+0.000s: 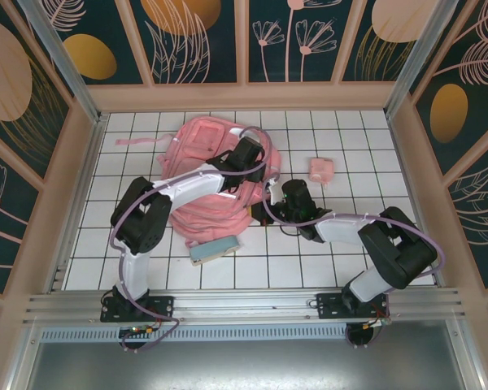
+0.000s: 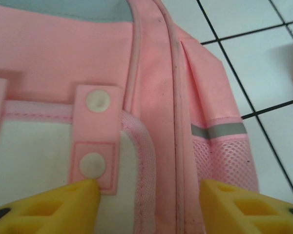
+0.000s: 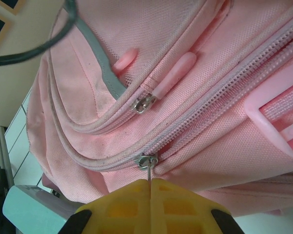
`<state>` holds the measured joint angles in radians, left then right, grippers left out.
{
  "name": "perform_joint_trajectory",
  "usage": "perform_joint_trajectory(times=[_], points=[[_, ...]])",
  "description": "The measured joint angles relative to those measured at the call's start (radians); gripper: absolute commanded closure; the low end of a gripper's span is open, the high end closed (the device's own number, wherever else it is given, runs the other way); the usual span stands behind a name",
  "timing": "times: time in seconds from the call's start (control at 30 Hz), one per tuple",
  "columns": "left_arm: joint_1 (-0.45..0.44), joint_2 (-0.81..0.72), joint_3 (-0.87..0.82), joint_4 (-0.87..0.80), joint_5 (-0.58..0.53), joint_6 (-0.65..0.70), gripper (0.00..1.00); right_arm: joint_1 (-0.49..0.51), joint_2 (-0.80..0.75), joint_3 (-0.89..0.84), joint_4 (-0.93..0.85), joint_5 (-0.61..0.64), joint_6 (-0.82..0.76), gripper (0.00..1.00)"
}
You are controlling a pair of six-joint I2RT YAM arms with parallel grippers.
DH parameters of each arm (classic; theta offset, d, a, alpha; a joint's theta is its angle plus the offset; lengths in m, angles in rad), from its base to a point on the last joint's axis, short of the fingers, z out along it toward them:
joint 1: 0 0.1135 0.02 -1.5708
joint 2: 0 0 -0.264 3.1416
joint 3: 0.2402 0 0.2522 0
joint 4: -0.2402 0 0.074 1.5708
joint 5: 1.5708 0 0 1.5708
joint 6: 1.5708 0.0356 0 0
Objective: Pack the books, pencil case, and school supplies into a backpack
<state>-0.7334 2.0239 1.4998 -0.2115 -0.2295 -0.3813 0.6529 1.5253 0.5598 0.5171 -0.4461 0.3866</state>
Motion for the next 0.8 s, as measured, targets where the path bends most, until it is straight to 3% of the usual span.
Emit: perform_joint_trajectory(times=[0.13,0.37,0.47,0.8], points=[[-0.013,0.063,0.095,-0.063,-0.075,0.008,0.37,-0.006,0.001,0.000,0.014,0.001,0.013,1.00],[-0.018,0.184,0.254,-0.151,-0.231,0.007,0.56,-0.013,0.001,0.000,0.026,0.008,0.013,1.00],[-0.012,0.241,0.339,-0.183,-0.275,-0.012,0.58,-0.003,0.001,0.000,0.026,0.019,0.013,1.00],[0.045,0.323,0.509,-0.268,-0.204,-0.101,0.60,0.138,0.056,0.051,0.064,0.141,0.020,1.00]])
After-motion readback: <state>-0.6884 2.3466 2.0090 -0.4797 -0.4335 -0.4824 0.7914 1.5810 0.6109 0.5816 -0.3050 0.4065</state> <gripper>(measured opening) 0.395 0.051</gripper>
